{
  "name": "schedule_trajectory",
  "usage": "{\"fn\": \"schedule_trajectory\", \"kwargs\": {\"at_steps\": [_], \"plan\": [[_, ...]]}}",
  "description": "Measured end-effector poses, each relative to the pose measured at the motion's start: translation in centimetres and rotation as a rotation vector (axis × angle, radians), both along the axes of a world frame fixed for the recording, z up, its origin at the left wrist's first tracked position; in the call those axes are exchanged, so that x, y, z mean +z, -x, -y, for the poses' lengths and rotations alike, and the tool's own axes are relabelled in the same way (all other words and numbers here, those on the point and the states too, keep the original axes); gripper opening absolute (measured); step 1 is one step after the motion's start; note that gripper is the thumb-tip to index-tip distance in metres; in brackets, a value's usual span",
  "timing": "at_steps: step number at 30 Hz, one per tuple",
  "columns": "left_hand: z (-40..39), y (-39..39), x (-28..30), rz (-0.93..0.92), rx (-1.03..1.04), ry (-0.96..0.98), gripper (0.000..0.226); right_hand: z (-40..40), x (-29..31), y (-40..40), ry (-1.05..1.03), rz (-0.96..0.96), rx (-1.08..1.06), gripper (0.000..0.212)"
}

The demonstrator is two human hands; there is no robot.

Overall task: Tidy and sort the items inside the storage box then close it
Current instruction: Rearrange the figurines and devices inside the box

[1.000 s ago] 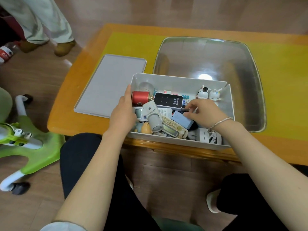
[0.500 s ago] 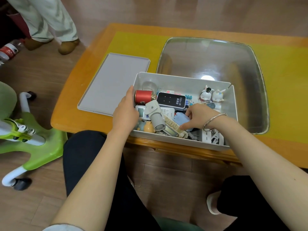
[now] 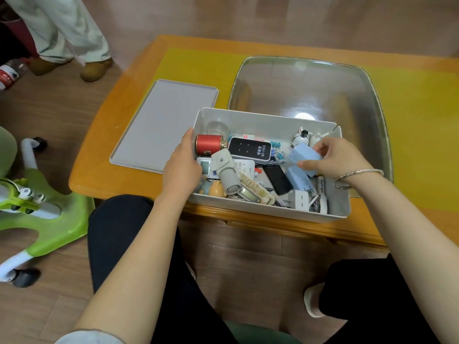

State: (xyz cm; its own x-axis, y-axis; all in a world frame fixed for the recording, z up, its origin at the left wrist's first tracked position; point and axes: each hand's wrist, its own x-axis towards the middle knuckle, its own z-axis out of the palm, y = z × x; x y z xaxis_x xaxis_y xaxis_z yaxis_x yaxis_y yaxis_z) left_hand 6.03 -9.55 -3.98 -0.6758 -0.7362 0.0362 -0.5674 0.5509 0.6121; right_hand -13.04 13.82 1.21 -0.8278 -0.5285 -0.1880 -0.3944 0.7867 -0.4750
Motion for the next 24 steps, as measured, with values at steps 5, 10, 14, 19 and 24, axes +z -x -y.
{"fn": "schedule_trajectory", "kwargs": {"at_steps": [5, 10, 14, 19, 24], "plan": [[-0.1, -0.1, 0.1, -0.004, -0.004, -0.014, 0.077, -1.0, -0.8, -1.0, -0.034, 0.033, 0.033, 0.037], [-0.1, 0.0, 0.2, -0.002, 0.002, -0.021, 0.076, 0.1, -0.8, -3.1, -0.006, 0.135, 0.142, 0.038], [-0.3, -0.1, 0.4, -0.012, 0.01, -0.028, 0.073, 1.5, -0.8, -4.5, -0.09, 0.131, 0.273, 0.03], [-0.5, -0.2, 0.6, -0.171, 0.069, 0.002, 0.05, 0.8, 0.7, -4.0, -0.062, 0.228, 0.348, 0.024], [-0.7, -0.3, 0.6, -0.164, 0.082, 0.02, 0.043, 2.1, 1.3, -4.2, 0.023, 0.205, 0.348, 0.018]]}}
